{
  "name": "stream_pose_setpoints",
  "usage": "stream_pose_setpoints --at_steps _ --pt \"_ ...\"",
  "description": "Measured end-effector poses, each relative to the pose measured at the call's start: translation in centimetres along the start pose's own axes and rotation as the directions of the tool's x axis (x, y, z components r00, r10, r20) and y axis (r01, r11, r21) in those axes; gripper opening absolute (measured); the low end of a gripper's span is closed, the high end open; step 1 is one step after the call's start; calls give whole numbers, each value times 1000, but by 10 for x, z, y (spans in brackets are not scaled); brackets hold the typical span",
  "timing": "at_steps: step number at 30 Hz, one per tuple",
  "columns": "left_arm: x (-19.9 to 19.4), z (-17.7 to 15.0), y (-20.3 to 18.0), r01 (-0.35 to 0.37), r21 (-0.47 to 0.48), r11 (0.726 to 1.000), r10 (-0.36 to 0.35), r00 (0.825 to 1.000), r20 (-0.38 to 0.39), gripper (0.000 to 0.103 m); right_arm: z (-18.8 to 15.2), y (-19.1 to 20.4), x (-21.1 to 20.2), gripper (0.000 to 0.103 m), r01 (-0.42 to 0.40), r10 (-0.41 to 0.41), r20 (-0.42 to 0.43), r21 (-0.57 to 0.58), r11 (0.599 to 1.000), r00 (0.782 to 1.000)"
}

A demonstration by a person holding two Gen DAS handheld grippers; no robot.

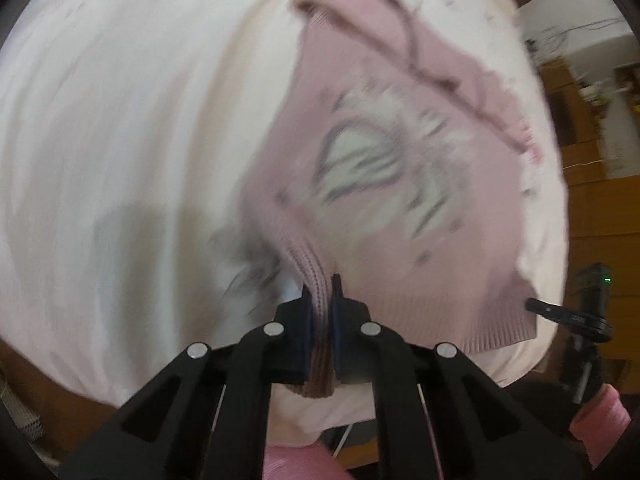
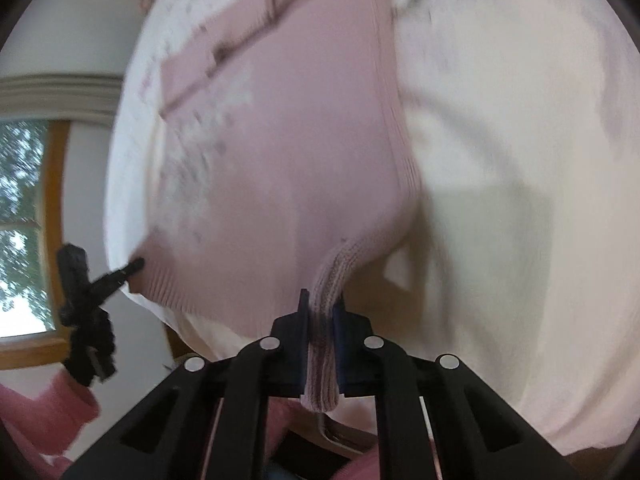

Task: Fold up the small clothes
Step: 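Lift the held hem and fold it toward the collar with both tools, then open both tools and smooth the folded sweater flat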

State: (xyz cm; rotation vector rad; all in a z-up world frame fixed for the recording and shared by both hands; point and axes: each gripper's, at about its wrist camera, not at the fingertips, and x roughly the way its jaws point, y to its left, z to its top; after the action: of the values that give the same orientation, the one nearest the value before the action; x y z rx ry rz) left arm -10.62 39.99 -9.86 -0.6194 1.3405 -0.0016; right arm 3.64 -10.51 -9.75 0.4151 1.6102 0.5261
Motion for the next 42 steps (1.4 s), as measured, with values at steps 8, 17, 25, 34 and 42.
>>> stream_pose_setpoints --at_steps 8,17,25,34,42 --pt "3 62 -28 83 -9 996 -82 989 123 6 61 -8 -28 10 -79 74 125 36 996 989" --pt "49 131 -33 61 -15 998 -57 982 182 6 126 -17 -12 10 -56 51 129 34 998 990" --pt "81 156 -21 45 -52 998 -37 988 147 7 164 -35 10 10 -68 59 94 92 993 994" --pt "69 158 0 148 -167 975 -126 983 136 11 165 -56 -8 31 -59 39 127 157 986 991" --pt "46 143 16 195 -246 949 -161 975 151 14 162 -28 -24 31 39 -42 151 25 999 988"
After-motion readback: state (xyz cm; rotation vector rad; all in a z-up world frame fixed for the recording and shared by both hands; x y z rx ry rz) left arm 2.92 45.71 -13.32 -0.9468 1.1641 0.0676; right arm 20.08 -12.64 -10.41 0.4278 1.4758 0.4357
